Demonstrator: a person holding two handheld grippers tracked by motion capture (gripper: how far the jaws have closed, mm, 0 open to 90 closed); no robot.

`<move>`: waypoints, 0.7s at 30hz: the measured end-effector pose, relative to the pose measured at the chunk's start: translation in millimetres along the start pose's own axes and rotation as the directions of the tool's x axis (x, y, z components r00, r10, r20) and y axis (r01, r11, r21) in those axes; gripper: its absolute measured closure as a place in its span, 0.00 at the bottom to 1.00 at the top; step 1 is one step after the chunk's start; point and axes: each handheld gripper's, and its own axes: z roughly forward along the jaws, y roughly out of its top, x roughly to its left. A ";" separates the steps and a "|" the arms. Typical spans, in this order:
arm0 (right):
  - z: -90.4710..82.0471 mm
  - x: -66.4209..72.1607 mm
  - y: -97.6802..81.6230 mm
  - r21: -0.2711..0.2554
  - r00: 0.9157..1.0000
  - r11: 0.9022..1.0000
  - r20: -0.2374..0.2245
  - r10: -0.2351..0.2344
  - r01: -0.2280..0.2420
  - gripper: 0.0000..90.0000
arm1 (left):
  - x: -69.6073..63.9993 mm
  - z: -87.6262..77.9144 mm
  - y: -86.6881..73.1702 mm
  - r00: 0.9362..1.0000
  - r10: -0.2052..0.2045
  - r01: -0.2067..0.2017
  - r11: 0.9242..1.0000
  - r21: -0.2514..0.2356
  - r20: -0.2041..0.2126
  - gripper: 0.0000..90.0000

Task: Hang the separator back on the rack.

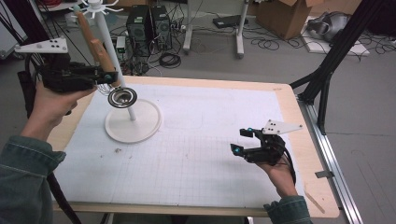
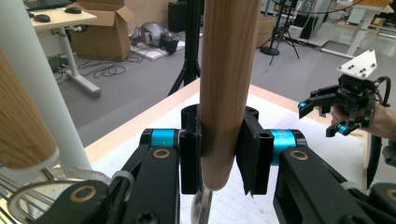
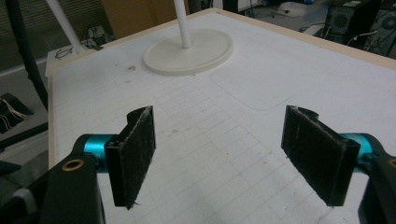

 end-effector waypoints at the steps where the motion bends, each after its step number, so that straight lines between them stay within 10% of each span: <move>1: -0.5 -0.1 0.0 -0.001 1.000 1.000 0.000 0.000 0.000 0.28 | 0.0 -0.2 1.0 1.000 0.000 0.000 1.000 -0.002 0.000 0.80; 21: -3.1 0.4 3.2 -0.011 1.000 1.000 0.001 -0.006 0.006 0.28 | 6.7 -3.1 22.2 1.000 0.002 -0.002 1.000 -0.002 -0.009 0.80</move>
